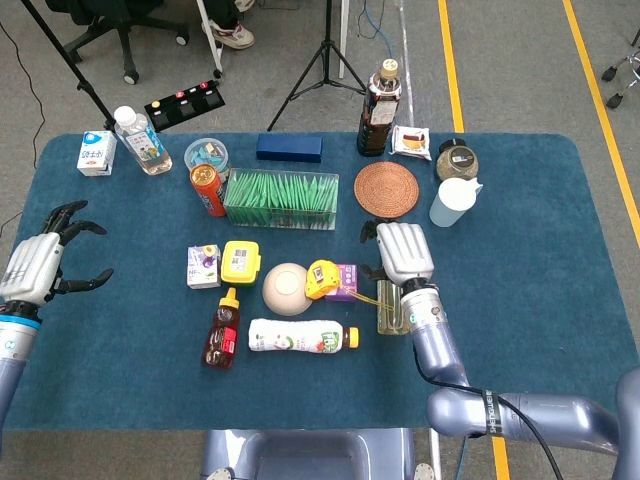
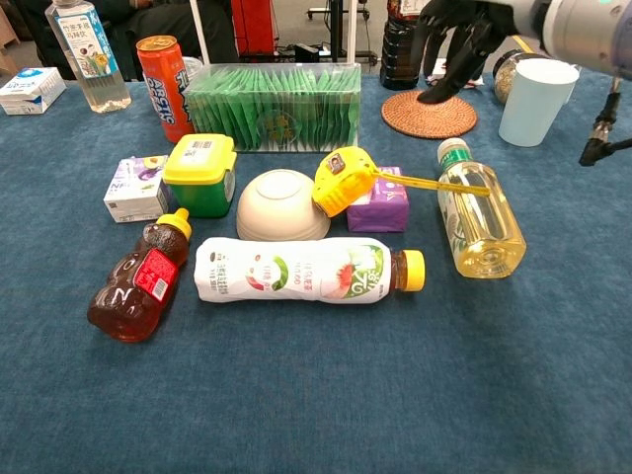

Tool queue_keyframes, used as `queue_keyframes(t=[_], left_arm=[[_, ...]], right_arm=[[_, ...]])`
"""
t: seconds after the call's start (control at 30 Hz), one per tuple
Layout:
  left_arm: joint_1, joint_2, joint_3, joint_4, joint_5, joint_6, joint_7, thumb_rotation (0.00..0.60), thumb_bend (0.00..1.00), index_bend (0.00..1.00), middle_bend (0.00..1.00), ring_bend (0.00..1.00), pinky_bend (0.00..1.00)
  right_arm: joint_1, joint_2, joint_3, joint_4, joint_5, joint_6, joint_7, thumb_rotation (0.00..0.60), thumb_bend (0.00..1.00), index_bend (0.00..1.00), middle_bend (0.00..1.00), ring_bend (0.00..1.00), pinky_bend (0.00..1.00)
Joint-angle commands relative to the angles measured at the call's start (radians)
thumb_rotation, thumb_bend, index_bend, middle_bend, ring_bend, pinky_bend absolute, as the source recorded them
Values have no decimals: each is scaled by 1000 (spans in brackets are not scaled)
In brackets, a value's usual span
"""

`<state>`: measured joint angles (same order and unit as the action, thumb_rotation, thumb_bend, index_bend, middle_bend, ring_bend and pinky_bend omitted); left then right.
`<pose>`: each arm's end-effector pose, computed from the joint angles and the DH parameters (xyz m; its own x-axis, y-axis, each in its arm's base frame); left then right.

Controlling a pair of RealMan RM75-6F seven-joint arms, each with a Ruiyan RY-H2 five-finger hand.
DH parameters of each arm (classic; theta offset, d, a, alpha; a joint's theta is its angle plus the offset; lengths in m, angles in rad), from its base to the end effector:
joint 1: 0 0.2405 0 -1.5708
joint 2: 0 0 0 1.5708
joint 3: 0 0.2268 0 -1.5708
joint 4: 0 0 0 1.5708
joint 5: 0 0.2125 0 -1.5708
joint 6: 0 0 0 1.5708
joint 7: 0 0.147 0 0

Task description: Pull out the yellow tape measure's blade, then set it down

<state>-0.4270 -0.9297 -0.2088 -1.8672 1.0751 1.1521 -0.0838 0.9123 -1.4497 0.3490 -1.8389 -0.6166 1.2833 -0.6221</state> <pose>-0.2155 0.2886 0.1660 0.1384 0.0967 0.9856 0.9899 0.0173 -0.1407 -0.0462 -0.3389 0.0438 0.2707 -0.1429 0.9520 -0.9564 -0.1531 0.2489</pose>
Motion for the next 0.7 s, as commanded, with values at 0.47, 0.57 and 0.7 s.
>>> queue_keyframes(t=[0.47, 0.57, 0.7], left_arm=[[106, -90, 78, 102, 114, 167, 98, 600, 208, 488, 256, 105, 252], [125, -101, 89, 114, 126, 181, 90, 600, 215, 506, 296, 154, 260], [147, -110, 107, 124, 153, 190, 78, 600, 223, 527, 332, 198, 277]], right_arm=[[-247, 82, -178, 148, -404, 145, 236, 600, 300, 638, 582, 588, 620], [-292, 108, -194, 149, -417, 148, 283, 600, 299, 658, 613, 626, 653], [-350, 140, -217, 146, -450, 166, 326, 600, 298, 687, 646, 668, 683]])
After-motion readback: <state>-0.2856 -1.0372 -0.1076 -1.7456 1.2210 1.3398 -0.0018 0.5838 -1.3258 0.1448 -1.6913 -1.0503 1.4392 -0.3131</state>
